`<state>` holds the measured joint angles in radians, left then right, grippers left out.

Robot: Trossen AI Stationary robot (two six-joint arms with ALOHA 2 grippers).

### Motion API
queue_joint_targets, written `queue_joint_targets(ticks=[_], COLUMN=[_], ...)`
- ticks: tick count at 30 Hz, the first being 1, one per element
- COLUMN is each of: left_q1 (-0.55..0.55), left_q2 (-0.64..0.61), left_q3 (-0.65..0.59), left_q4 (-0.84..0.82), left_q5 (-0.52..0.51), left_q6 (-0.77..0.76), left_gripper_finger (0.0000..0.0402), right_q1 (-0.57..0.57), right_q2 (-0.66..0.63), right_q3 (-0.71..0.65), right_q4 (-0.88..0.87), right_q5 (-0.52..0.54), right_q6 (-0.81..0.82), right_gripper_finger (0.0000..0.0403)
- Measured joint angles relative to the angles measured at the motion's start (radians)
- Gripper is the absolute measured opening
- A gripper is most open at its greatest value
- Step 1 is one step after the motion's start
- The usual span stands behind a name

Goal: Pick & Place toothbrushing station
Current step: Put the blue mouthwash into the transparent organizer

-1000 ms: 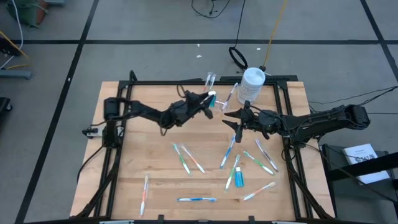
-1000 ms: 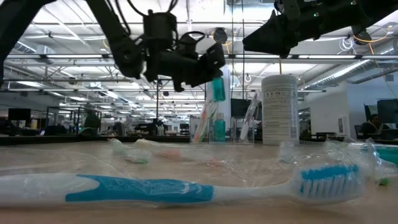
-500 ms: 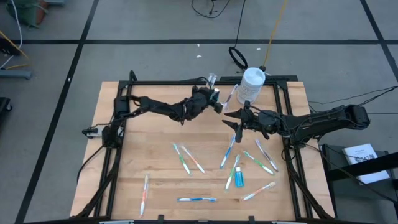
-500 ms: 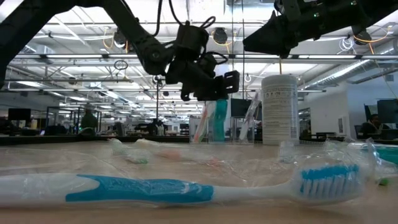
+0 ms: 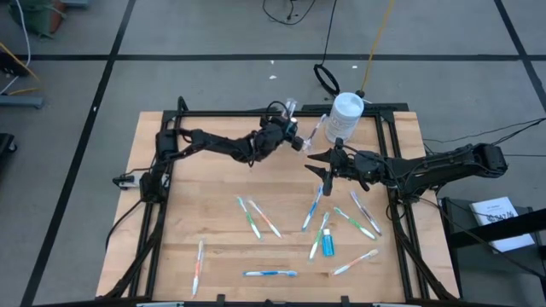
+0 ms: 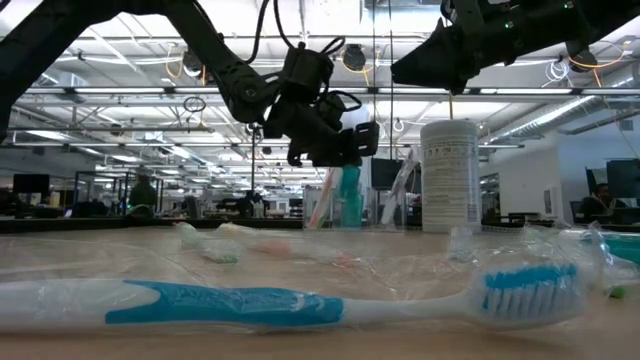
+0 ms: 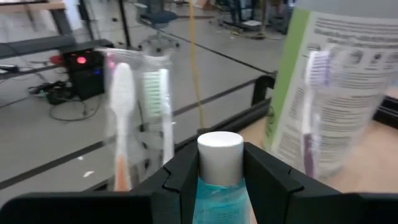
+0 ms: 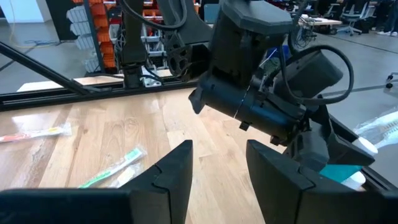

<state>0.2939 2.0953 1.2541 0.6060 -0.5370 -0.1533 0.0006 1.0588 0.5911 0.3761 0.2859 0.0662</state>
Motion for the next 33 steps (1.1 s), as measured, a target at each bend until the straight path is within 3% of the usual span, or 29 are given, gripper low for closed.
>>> queue_joint_targets(ticks=[4, 24, 28, 33], left_q1=[0.0, -0.001, -0.006, -0.025], left_q2=[0.0, 0.0, 0.0, -0.003], left_q3=[0.0, 0.0, 0.0, 0.002], left_q4=[0.003, -0.001, -0.067, -0.157], left_q5=[0.073, 0.079, 0.135, 0.069], left_q6=[-0.003, -0.006, -0.075, -0.03], left_gripper_finger=[0.0118, 0.0118, 0.0118, 0.0118], right_q1=[0.0, 0.0, 0.0, 0.0], right_q2=[0.0, 0.0, 0.0, 0.0], right_q3=[0.0, 0.0, 0.0, 0.0], right_q4=[0.0, -0.001, -0.001, -0.001], right_q5=[0.0, 0.0, 0.0, 0.0], right_q6=[0.0, 0.0, 0.0, 0.0], right_gripper_finger=[0.0141, 0.0141, 0.0141, 0.0141])
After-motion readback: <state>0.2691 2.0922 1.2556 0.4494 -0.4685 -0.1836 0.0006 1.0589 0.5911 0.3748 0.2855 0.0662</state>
